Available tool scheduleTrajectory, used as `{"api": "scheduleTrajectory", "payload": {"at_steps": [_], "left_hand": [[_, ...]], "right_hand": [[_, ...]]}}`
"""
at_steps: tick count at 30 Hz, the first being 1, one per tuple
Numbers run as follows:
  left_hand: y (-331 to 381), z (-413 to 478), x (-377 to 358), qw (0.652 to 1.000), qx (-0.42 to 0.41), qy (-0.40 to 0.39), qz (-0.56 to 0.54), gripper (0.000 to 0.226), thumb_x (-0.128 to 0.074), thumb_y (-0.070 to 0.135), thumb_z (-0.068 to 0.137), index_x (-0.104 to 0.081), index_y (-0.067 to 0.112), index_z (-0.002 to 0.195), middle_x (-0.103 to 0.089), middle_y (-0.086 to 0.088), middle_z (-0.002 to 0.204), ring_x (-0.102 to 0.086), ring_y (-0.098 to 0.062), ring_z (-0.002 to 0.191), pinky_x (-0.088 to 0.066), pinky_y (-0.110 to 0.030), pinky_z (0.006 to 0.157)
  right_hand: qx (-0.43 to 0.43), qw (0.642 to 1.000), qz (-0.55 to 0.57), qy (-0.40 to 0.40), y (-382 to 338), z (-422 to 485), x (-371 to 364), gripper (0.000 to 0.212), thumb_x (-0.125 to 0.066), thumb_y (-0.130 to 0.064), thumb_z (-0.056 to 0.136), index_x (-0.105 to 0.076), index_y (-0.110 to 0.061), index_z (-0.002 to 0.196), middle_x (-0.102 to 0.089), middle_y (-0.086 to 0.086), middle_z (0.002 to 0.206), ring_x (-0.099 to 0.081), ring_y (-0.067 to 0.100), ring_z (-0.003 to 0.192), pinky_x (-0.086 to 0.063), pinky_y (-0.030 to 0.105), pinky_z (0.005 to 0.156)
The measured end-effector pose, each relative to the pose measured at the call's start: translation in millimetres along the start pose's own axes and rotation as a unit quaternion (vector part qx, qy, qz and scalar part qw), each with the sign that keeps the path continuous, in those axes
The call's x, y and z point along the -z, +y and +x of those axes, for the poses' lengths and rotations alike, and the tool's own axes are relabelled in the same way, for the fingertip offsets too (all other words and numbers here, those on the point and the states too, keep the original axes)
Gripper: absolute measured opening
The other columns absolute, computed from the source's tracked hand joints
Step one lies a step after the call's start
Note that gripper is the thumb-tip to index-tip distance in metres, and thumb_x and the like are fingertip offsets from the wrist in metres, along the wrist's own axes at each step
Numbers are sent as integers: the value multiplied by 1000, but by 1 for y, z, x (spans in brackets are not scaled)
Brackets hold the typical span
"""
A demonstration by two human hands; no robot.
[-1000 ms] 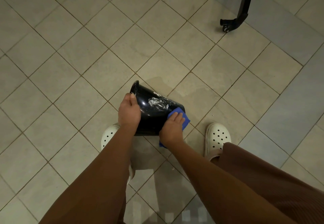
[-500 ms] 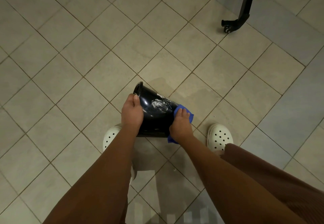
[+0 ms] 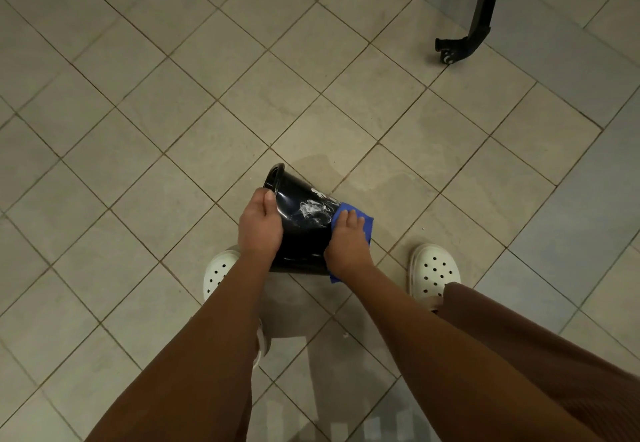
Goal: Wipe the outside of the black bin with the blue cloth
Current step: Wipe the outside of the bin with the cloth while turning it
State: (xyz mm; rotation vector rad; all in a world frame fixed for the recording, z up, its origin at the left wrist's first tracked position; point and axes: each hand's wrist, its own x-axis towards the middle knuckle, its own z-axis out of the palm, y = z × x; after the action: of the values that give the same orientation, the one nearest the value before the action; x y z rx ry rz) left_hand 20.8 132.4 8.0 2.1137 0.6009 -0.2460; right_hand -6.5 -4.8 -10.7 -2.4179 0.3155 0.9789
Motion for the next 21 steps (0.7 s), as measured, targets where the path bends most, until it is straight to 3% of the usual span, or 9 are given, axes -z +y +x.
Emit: {"api": "scheduleTrajectory", "payload": {"at_steps": [4, 10, 14, 17, 21], "left_hand": [[1, -1, -1, 1000, 13, 4, -16, 28, -34, 30, 105, -57, 15, 98, -61, -6, 88, -60, -28, 89, -52, -46, 84], [-1, -2, 3, 998, 44, 12, -38, 29, -33, 29, 106, -55, 13, 96, -55, -1, 83, -55, -23, 86, -48, -40, 81], [1, 1, 2, 999, 39, -3, -31, 27, -33, 30, 106, -54, 16, 95, -56, 0, 83, -56, -23, 85, -48, -37, 79], [3, 0, 0, 999, 34, -8, -34, 27, -33, 30, 106, -55, 18, 94, -57, 0, 82, -57, -23, 84, -49, -38, 79], [2, -3, -1, 1000, 19, -1, -24, 27, -35, 30, 105, -55, 17, 91, -58, -2, 80, -58, -28, 84, -50, -42, 80]], "right_hand": [[42, 999, -30, 1, 4, 5, 1, 95, -63, -4, 82, 4, -5, 149, 7, 13, 157, 8, 31, 144, -9, 43, 119], [-30, 999, -34, -18, 16, 1, 0, 94, -63, -6, 84, 6, -1, 148, 8, 17, 156, 7, 36, 144, -12, 43, 118], [11, 999, -43, -7, 4, -8, -13, 93, -59, -2, 85, 9, -3, 147, 15, 16, 156, 12, 34, 143, -9, 45, 118], [41, 996, -84, 6, 1, 0, -7, 101, -66, -4, 81, 10, -5, 147, 12, 15, 156, 11, 33, 144, -5, 43, 117], [9, 998, -55, -13, 11, 7, 2, 111, -75, -5, 73, 7, -6, 148, 8, 13, 157, 8, 32, 144, -9, 44, 118]]}}
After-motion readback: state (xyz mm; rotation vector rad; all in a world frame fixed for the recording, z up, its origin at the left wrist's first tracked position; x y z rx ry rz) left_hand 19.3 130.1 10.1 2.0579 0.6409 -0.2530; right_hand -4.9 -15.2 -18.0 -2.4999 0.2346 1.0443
